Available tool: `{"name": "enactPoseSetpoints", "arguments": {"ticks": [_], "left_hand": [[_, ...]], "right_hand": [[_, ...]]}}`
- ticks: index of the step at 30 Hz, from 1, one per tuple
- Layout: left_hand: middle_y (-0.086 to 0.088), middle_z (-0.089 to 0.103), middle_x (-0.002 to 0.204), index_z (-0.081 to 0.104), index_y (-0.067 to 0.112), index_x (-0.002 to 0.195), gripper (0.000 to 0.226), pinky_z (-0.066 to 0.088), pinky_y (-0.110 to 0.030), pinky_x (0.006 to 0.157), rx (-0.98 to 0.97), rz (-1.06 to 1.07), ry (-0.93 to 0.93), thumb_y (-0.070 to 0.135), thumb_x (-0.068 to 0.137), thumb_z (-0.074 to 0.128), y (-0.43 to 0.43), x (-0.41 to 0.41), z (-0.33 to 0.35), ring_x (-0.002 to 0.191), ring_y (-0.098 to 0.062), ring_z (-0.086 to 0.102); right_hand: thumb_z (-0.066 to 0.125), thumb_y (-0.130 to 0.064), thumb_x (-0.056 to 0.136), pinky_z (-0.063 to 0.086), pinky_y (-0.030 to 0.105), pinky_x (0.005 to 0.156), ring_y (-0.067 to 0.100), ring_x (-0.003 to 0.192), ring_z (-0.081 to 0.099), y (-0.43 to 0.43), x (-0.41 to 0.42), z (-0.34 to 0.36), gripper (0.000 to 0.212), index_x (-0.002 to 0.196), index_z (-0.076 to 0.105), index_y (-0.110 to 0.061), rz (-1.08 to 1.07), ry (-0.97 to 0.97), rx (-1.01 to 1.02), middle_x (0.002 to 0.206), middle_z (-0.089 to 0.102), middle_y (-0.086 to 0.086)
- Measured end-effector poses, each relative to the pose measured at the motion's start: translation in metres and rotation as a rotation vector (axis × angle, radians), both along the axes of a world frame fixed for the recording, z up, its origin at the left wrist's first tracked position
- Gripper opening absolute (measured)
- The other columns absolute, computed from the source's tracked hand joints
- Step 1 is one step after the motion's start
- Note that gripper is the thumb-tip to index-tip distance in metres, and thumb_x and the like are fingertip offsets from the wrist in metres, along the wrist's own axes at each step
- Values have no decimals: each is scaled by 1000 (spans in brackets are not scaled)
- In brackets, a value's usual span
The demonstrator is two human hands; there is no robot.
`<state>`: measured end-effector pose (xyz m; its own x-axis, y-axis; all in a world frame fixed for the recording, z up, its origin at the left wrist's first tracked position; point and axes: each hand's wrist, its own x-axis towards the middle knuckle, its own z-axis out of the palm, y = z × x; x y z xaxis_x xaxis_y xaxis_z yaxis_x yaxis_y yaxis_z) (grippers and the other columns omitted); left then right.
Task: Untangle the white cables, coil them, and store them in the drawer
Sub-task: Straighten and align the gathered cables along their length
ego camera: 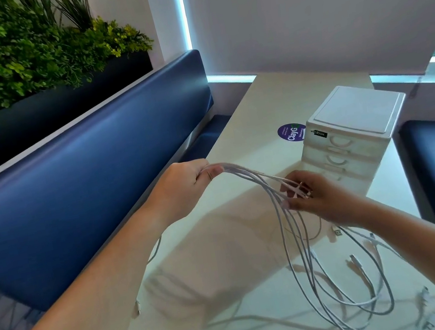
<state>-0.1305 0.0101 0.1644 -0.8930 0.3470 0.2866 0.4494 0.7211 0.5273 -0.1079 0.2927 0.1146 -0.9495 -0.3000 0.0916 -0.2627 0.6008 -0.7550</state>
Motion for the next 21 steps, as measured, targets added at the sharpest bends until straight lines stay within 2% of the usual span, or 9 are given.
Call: {"name": "enactPoseSetpoints", "arguments": {"ticks": [2, 4, 7, 10, 13, 14, 16, 18, 21], "left_hand": [[4, 39, 54, 41, 15, 64, 52, 27, -23, 48, 13, -7, 8, 59, 91, 36, 1, 1, 0, 51, -11, 31], [4, 39, 54, 42, 14, 64, 52, 28, -23, 48, 8, -14, 14, 58, 92, 37, 1, 2, 0, 51, -12, 32], [3, 40, 54, 42, 14, 65, 52, 28, -24, 48, -8, -15, 19, 57, 93, 36, 1, 1, 1, 51, -12, 33], [2, 39, 55, 40, 14, 64, 53, 26, -25, 48, -19, -3, 26, 57, 94, 37, 1, -1, 2, 52, -14, 32], [2, 39, 54, 37, 16, 62, 51, 30, -31, 50, -47, 2, 24, 55, 96, 39, 0, -2, 2, 52, -15, 34], [2, 39, 54, 37, 17, 62, 51, 30, -31, 50, -53, 2, 23, 54, 97, 39, 0, -2, 2, 52, -15, 34], [2, 40, 54, 38, 17, 62, 51, 30, -31, 50, -58, 8, 22, 54, 97, 39, 0, -2, 3, 52, -14, 34], [2, 41, 54, 38, 16, 62, 51, 30, -32, 50, -62, 14, 25, 55, 97, 39, 1, -3, 3, 52, -15, 35], [1, 41, 54, 39, 16, 63, 52, 30, -34, 50, -68, 16, 32, 56, 96, 38, 1, -3, 3, 52, -15, 35]], "right_hand": [[74, -28, 81, 45, 33, 65, 13, 67, 54, 0, 0, -4, 16, 83, 58, -28, -26, 107, 80, 72, 58, -7], [71, -25, 83, 45, 32, 65, 10, 69, 53, 0, 0, -6, 12, 80, 59, -28, -33, 213, 105, 73, 56, -8], [66, -19, 86, 38, 13, 65, 4, 72, 53, -3, 3, -1, 12, 77, 63, -26, -26, 307, 163, 72, 54, -11], [62, -17, 89, 33, 5, 65, 0, 70, 48, -4, 6, 8, 8, 83, 68, -19, -18, 362, 263, 72, 55, -16], [53, -16, 94, 39, 8, 63, 2, 67, 57, -2, 6, 15, 10, 93, 62, -21, -20, 255, 226, 74, 67, -12], [50, -15, 95, 44, 13, 65, 2, 68, 60, -2, 7, 16, 11, 95, 58, -22, -18, 232, 194, 74, 68, -13], [50, -12, 95, 49, 25, 69, 7, 72, 61, -2, 9, 18, 11, 96, 56, -21, -24, 263, 154, 76, 65, -14], [53, -11, 93, 48, 30, 71, 11, 77, 59, -1, 10, 19, 12, 93, 57, -23, -45, 318, 154, 80, 61, -14], [47, -13, 97, 51, 30, 62, 11, 62, 62, -2, 11, 25, 20, 89, 49, -32, -32, 229, 114, 70, 65, -9]]}}
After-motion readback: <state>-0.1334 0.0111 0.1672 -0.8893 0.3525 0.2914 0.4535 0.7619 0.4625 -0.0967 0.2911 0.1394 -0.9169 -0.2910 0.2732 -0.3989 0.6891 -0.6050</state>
